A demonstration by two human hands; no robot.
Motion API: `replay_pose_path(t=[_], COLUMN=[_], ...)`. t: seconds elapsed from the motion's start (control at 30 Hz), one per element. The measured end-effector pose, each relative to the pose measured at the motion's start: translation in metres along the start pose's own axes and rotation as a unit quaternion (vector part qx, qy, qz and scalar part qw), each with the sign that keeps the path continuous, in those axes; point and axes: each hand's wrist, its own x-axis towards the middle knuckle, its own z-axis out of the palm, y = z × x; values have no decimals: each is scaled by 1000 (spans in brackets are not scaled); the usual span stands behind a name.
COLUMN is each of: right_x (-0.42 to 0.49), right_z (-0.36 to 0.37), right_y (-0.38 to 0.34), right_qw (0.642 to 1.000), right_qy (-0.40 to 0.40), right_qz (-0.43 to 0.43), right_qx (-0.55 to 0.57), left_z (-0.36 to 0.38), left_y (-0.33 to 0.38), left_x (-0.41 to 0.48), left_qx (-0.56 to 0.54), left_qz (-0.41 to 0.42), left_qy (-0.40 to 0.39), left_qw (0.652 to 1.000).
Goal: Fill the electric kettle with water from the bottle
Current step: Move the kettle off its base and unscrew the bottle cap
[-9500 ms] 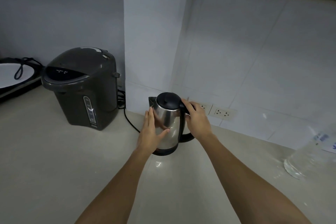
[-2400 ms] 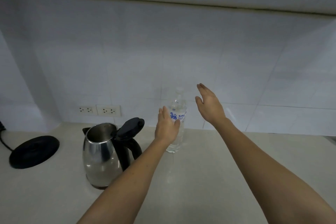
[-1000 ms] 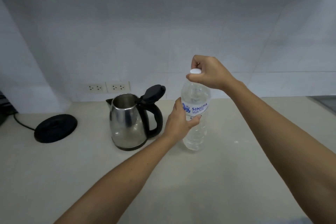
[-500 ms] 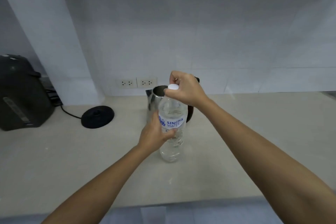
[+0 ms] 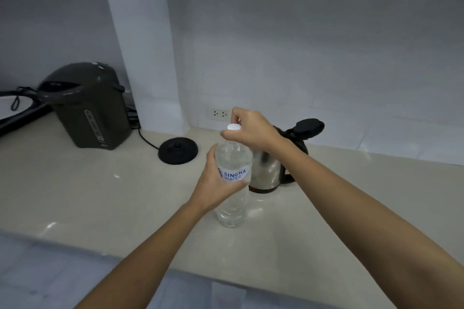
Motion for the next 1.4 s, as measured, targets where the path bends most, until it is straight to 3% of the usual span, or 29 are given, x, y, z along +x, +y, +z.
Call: replay_pose_path(t=[0.17,0.4,0.57,0.77,1.07,1.2,1.4], right_x=[4,4,8,10,7,8,0], right_z=[-26,-25,-34,-49,-59,-61,-65], right_y=[2,-3,-8,-17,-17,-11,-15], right_qw=[990,980,962,919,859,867,929], right_qy=[-84,-97,-165,-273,-278,-270,-276], right_qz=[8,-38,-98,-144,-255,-274,-172], right_qx=[-109,-167,-193,-244,-346,-318,-176], left_z=[26,22,20,21,22,21,22], left_y=[13,7,7,9,10,11,13], left_x=[7,9,7,6,4,2,3], left_qx=[-21,9,2,8,9,6,-5], left_qz=[4,2,-4,-5,-10,-11,-22], left_qy=[94,106,104,106,97,100,100], left_qw=[995,994,995,994,995,995,995])
